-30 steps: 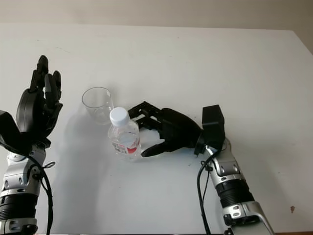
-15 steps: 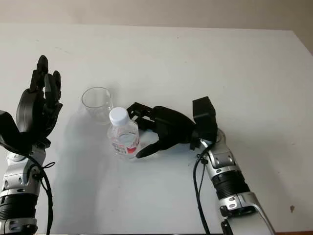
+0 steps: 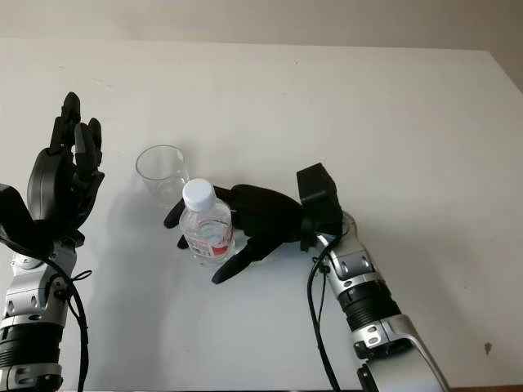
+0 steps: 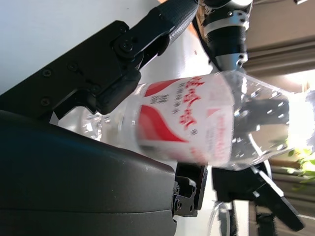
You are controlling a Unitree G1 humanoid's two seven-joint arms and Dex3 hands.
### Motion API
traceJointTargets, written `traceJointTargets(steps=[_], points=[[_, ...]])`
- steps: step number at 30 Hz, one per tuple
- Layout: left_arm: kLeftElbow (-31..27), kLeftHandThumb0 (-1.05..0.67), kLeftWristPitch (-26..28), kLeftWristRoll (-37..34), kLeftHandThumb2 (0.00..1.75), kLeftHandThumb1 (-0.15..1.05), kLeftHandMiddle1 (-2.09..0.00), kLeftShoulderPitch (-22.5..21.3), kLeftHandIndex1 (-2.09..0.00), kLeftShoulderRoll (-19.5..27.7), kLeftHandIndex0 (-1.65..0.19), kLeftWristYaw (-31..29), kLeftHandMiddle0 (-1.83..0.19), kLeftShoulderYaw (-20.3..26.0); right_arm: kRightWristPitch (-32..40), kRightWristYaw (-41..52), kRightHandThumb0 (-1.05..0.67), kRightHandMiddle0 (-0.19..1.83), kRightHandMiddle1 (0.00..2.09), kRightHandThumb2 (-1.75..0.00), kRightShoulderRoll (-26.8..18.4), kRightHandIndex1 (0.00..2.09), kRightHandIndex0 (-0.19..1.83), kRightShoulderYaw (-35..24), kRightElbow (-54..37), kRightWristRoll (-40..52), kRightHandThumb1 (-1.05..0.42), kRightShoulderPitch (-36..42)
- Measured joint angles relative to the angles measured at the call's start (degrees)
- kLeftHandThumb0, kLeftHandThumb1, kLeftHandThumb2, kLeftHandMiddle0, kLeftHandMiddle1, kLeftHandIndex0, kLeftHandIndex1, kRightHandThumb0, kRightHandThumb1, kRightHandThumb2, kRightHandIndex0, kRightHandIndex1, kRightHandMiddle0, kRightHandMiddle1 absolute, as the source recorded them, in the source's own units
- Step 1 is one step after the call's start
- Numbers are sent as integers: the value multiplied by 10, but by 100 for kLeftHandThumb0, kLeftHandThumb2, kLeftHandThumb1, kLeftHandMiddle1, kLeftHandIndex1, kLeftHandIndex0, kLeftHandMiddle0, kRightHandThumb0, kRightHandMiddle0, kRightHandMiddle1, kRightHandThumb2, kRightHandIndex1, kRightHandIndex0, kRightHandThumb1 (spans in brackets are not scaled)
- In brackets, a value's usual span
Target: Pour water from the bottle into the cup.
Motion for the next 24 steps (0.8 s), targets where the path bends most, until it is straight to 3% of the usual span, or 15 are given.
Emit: traceJointTargets(steps=[12,15,17,19,21,24], points=[[0,-73,0,0,67,105,-5,0,-6,0,12,5,9,0,-1,-4,-86,7,151,-6,7,140,22,17,-23,-5,-63,7],[0,-73,0,0,66,105,-6,0,-6,0,11,5,8,0,-14,-6,-79,12,161,-6,9,155,26,21,-24,-9,-64,9],[0,-73,0,0,66,105,-5,0,-6,0,11,5,8,0,-32,-8,-67,20,178,-5,11,176,34,23,-24,-14,-63,11],[0,-73,-1,0,66,105,-6,0,-7,0,11,6,8,0,-52,-21,-57,35,199,-6,12,199,51,29,-24,-27,-66,14],[0,-73,-4,0,65,105,-6,0,-7,0,10,6,8,0,-76,-38,-47,53,207,-6,16,207,73,32,-24,-44,-69,19],[0,-72,-5,0,65,105,-6,0,-7,0,11,6,7,0,-117,-62,-33,110,209,-6,21,209,128,34,-24,-60,-75,26]])
